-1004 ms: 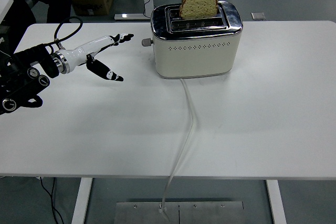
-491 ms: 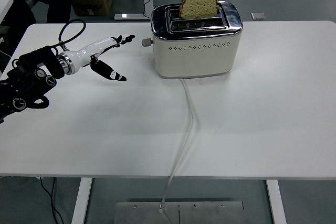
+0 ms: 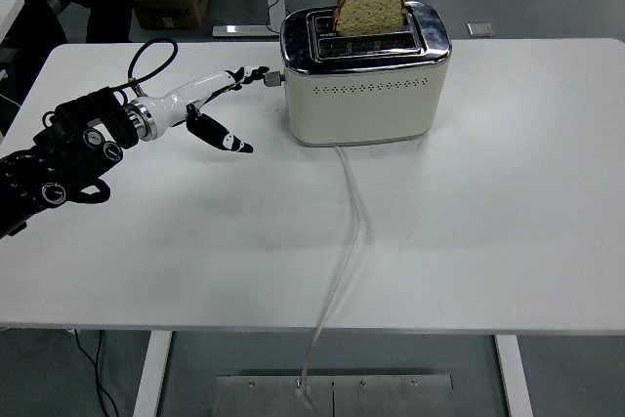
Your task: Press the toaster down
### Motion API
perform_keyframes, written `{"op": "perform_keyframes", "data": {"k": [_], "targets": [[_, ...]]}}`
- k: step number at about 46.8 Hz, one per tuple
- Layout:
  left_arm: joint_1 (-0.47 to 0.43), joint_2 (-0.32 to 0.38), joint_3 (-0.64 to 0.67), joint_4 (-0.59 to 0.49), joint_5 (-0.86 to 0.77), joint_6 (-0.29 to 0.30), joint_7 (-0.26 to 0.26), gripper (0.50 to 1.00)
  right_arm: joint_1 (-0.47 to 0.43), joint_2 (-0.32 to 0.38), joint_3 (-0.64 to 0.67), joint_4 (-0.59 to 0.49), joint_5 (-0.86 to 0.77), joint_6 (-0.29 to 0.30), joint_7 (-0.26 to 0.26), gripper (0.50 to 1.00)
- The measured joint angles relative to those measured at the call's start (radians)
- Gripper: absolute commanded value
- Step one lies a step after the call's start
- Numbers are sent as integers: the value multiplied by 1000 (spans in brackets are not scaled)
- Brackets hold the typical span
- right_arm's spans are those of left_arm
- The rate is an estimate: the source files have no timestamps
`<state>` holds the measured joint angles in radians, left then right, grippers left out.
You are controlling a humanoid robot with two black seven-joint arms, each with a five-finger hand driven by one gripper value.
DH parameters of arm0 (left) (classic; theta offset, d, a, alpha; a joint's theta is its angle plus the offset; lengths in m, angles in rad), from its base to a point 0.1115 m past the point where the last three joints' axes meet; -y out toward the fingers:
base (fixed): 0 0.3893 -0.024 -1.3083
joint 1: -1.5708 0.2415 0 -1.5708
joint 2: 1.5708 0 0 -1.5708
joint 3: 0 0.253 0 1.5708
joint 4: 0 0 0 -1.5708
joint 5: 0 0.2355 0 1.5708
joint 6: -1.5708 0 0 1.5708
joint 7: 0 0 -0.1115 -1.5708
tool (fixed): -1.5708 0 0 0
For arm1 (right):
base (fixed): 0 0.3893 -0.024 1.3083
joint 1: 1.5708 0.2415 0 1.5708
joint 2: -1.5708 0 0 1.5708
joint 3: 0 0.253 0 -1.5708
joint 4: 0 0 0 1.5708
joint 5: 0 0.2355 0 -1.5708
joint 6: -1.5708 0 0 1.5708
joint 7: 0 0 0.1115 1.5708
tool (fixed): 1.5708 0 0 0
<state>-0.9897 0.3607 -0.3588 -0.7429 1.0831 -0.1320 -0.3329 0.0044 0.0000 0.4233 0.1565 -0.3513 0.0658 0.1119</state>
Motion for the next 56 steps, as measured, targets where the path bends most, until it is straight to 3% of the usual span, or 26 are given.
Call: {"op": "perform_keyframes", "data": {"k": [47, 56], "targets": [[3, -44, 21, 68, -1, 0, 0, 1000, -1, 0, 0, 0, 0, 0, 0, 1000], [4, -82, 23, 120, -3, 0, 0, 1000, -1, 0, 0, 0, 0, 0, 0, 1000]]}}
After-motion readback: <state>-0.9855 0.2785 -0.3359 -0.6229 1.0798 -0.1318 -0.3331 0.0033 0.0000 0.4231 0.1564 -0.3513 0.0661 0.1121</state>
